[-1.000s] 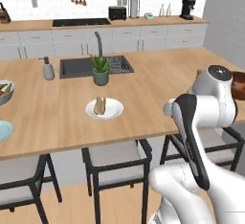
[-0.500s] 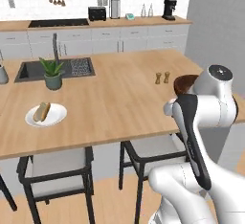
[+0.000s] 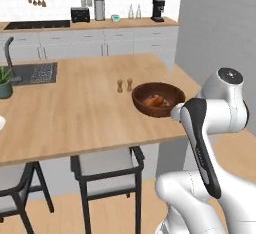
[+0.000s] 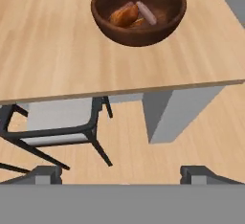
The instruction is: Place one bun and one sausage from the bowl on each plate.
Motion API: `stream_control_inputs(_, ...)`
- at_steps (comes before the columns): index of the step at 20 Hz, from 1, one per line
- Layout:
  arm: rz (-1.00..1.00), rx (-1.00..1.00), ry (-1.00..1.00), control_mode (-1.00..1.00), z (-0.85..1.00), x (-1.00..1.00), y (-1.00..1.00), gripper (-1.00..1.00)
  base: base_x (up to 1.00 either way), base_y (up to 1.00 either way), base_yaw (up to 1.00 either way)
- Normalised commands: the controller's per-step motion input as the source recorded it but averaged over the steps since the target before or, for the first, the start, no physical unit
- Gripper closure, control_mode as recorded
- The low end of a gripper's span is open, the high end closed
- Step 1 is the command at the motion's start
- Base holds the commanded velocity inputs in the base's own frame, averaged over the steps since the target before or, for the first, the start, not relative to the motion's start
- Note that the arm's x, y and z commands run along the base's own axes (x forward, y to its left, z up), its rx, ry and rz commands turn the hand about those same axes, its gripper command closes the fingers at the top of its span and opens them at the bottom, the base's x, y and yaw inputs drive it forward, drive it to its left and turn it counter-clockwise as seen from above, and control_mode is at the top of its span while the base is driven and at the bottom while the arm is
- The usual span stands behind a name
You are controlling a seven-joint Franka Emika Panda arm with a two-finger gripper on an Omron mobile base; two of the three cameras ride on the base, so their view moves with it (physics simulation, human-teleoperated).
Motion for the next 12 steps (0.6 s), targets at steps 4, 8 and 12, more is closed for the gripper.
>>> stream_control_inputs(4,0.00,0.00,0.00,1.00,0.00,0.00,0.00,-1.00,0.00,-1.00,0.05)
stream_control_inputs(8,0.00,0.00,0.00,1.00,0.00,0.00,0.00,-1.00,0.00,-1.00,0.11)
stream_control_inputs(12,0.00,0.00,0.00,1.00,0.00,0.00,0.00,-1.00,0.02,-1.00,0.17)
